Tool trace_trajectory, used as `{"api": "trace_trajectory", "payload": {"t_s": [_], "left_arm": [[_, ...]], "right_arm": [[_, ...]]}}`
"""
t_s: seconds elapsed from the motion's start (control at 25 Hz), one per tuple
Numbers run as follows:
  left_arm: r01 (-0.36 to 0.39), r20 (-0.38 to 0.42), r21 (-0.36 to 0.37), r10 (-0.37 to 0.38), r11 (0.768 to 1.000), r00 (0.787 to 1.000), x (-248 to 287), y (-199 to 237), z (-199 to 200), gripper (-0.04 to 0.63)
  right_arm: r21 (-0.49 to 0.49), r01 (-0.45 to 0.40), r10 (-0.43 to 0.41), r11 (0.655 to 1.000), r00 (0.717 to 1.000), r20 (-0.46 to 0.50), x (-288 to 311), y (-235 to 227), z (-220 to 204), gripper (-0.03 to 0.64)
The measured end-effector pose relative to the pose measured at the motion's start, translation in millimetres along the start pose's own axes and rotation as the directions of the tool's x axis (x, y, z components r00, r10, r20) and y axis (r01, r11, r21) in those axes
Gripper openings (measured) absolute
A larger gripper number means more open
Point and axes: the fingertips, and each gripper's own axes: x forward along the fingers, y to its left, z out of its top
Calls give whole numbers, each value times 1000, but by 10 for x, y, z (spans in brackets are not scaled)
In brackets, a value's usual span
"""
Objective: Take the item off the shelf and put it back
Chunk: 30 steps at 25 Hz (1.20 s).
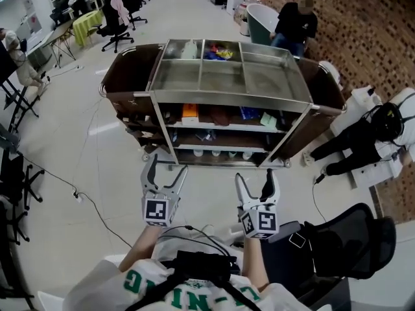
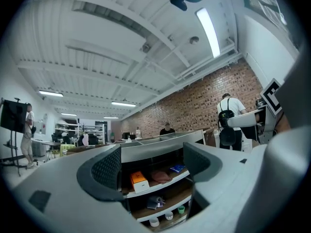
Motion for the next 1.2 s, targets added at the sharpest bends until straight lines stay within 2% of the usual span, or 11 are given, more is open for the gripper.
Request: {"api": "trace_trajectory", "payload": {"t_s": [0.32, 0.48, 0.72, 0.92, 1.04, 1.2], "left_arm": [[-30, 12, -26, 31, 999, 999, 74, 297, -25, 374], [4, 3, 6, -4, 1000, 1000, 130, 350, -152, 373], [30, 2, 15, -30, 999, 1000, 180, 506, -192, 374], [48, 10, -4, -47, 999, 999, 204, 659, -178, 373], [32, 21, -59, -31, 998, 999, 202, 752, -134, 373], [37, 1, -50, -37, 998, 999, 274, 809, -162, 374]], "right_arm": [[-17, -32, 32, 999, 999, -11, 213, 220, -85, 453], [-10, -14, 13, 1000, 1000, -22, 310, 220, -120, 453], [-23, 3, -3, 1000, 1000, -18, 445, 308, -115, 453], [-13, 9, -9, 1000, 1000, -20, 582, 405, -160, 453], [-14, -1, 0, 1000, 1000, -24, 652, 459, -195, 453], [-17, -1, 0, 1000, 1000, -22, 767, 463, -218, 453]]}}
